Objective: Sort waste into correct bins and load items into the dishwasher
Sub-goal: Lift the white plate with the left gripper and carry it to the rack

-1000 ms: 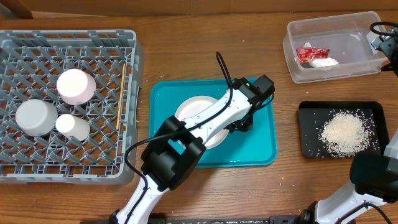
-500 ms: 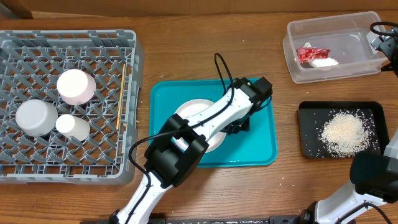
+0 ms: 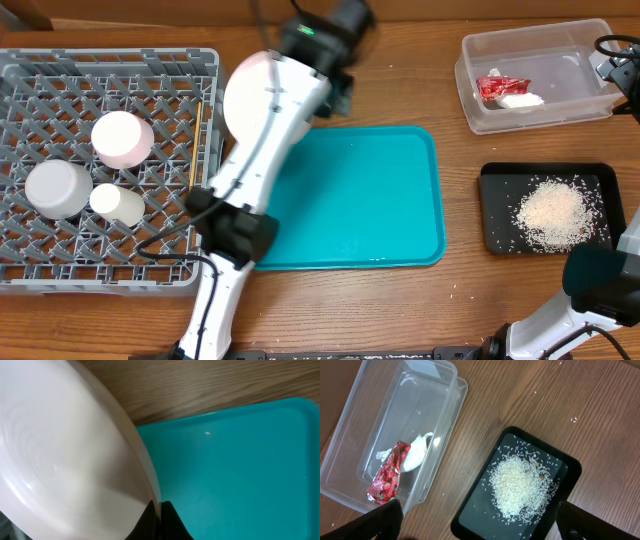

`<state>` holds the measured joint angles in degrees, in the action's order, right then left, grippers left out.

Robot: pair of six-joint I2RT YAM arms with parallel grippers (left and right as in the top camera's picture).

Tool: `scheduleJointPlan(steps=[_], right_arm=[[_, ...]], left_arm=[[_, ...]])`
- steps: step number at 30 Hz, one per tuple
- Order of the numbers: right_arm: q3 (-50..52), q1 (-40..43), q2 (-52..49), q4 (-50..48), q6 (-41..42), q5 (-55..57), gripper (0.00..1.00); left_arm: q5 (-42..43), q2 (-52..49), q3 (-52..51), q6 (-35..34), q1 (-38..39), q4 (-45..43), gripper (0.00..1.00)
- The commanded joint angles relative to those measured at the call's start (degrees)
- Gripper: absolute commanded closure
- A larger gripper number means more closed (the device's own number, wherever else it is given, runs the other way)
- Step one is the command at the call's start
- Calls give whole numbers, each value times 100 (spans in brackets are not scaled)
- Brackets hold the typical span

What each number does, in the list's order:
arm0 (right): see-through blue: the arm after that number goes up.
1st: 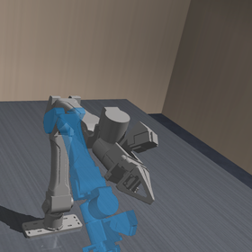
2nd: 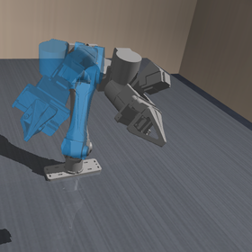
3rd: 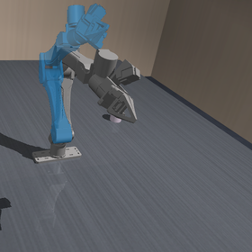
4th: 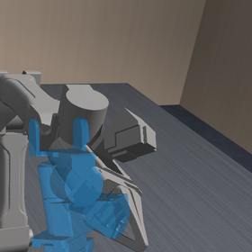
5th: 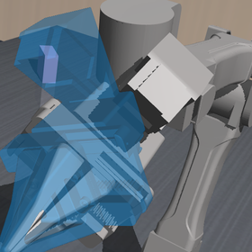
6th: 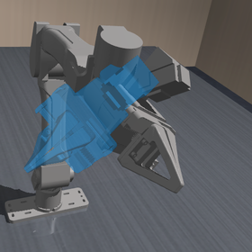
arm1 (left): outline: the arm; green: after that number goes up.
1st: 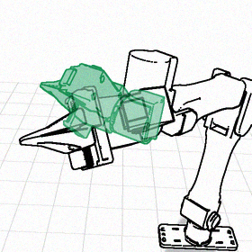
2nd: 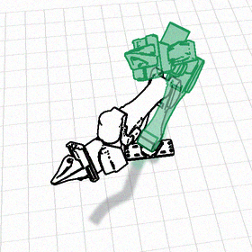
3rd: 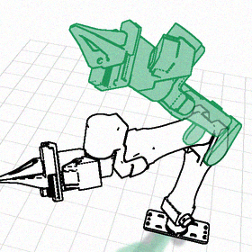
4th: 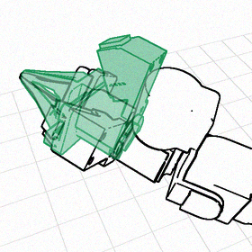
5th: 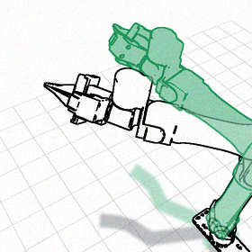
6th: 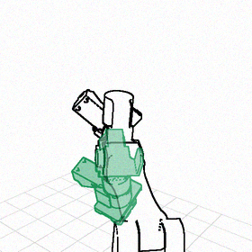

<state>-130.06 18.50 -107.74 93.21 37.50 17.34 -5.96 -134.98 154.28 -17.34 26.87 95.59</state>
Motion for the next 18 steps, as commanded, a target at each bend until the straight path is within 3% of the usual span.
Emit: scheduleJointPlan(steps=[1,10,18], right_arm=[[-42,0,33,-9,2,61,0],[-42,0,33,-9,2,61,0],[-42,0,33,-9,2,61,0]], left_arm=[[2081,76,396,1937,-892,22,96],[4247,76,396,3171,-2706,122,96],[5366,76,-24,3786,-3289,122,96]])
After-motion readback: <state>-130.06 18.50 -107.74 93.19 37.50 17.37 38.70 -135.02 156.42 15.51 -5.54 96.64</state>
